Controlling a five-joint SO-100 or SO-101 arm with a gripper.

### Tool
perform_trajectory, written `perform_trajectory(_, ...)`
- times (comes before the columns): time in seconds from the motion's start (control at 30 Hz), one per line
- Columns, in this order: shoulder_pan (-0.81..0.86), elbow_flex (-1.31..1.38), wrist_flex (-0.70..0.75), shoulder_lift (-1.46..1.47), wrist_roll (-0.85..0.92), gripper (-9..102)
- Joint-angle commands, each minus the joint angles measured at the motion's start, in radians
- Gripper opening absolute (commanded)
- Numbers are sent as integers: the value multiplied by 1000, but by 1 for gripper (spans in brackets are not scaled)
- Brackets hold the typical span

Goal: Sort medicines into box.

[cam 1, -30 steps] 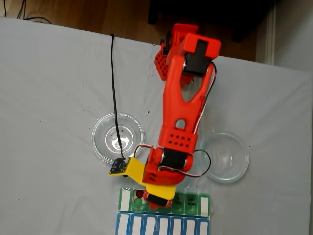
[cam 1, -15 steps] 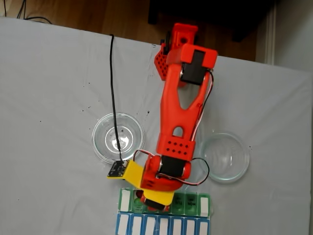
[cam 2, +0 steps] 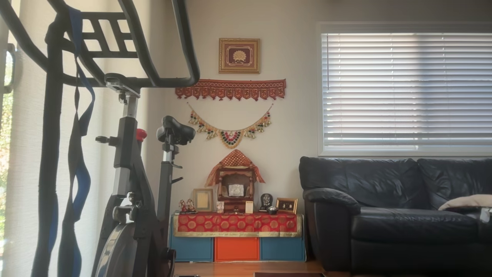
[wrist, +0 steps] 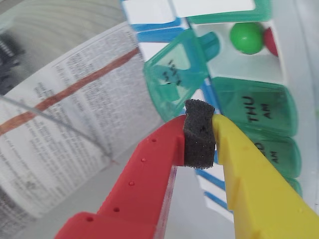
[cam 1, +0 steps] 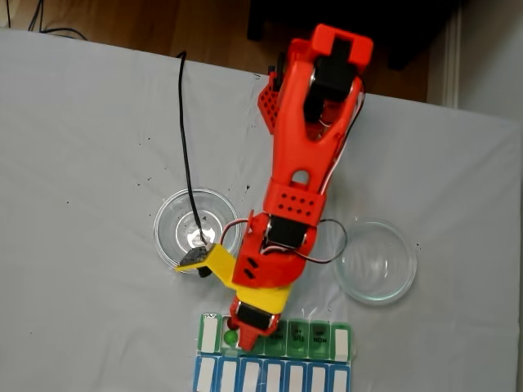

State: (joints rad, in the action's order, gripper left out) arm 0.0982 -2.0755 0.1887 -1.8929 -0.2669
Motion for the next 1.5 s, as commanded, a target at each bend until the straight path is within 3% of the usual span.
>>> perform_trajectory(0.0, 26, -14, -161, -138, -38, 1)
perform_trajectory(0.37, 54, 14, -206, -74, -23, 1)
perform_trajectory(0.5, 49, 83, -58, -25, 20, 1)
perform_trajectory(0.8, 35, 152, 64, 52, 41, 1)
perform_trajectory(1.13, 18, 293, 328, 150, 75, 1)
perform_trajectory(1.47, 31, 374, 382, 305, 115, 2)
